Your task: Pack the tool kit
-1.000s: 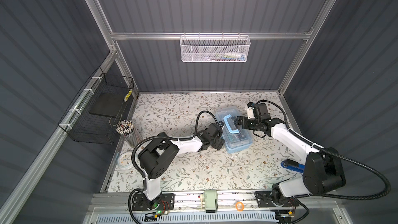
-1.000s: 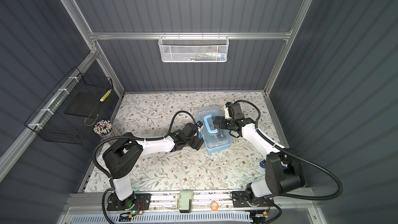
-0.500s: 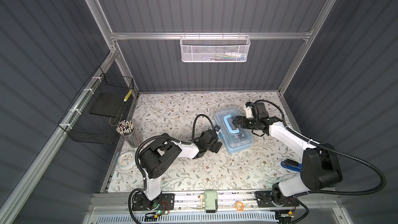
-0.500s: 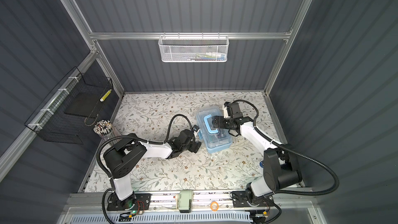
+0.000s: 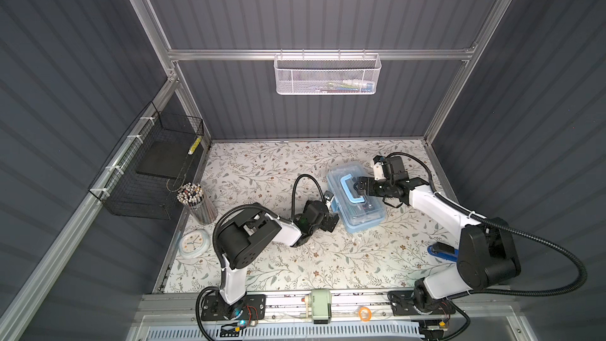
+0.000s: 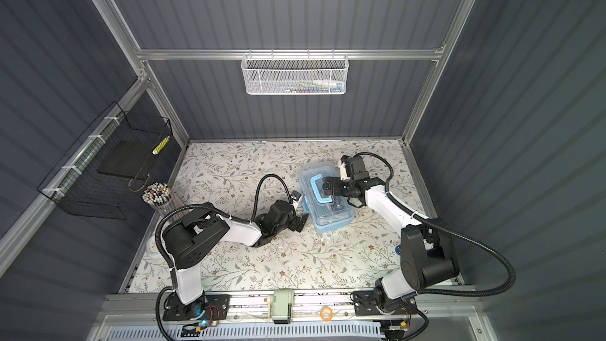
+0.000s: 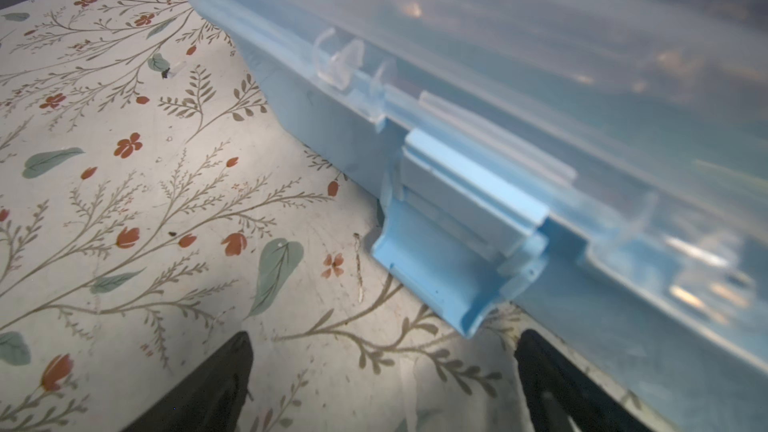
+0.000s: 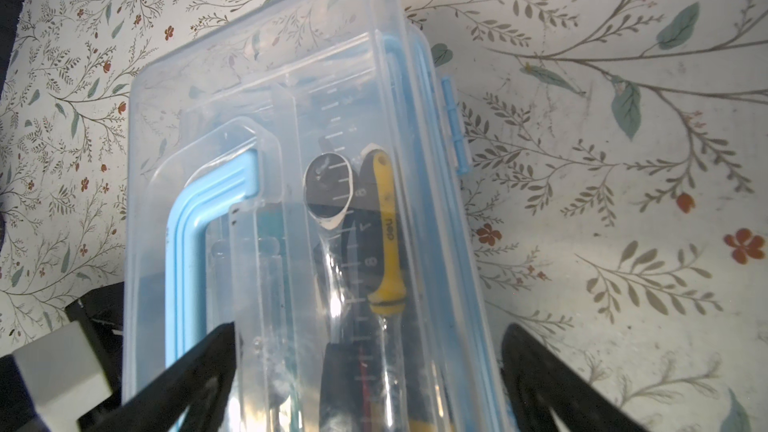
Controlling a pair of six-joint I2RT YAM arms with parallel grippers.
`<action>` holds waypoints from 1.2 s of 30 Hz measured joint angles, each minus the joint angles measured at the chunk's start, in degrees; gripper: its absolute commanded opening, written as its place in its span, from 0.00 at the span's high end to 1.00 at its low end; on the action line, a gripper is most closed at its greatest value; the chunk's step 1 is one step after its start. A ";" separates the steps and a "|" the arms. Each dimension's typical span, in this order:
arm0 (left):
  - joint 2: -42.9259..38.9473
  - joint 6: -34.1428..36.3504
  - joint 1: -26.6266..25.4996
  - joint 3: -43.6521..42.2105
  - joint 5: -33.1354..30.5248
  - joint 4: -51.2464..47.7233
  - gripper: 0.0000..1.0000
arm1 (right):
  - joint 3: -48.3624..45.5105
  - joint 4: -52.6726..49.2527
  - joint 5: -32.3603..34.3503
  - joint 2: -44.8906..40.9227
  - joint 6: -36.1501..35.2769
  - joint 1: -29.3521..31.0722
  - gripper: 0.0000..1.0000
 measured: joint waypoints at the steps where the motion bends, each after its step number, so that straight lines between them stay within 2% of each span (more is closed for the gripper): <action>1: 0.52 -0.02 0.00 -0.11 -0.11 0.92 0.00 | 0.00 -0.02 0.00 0.00 0.00 0.00 0.01; 17: 6.49 -0.46 0.02 -2.54 -3.50 16.61 0.00 | 0.57 -0.74 0.17 1.03 -0.09 0.11 0.01; 27: 6.36 -1.09 -0.07 -3.89 -5.70 19.96 0.00 | 0.57 -0.85 0.20 1.09 -0.24 0.13 0.01; 36: 1.46 -1.81 -0.28 -5.16 -7.52 19.41 0.00 | 0.57 -0.81 0.20 1.09 -0.24 0.13 0.01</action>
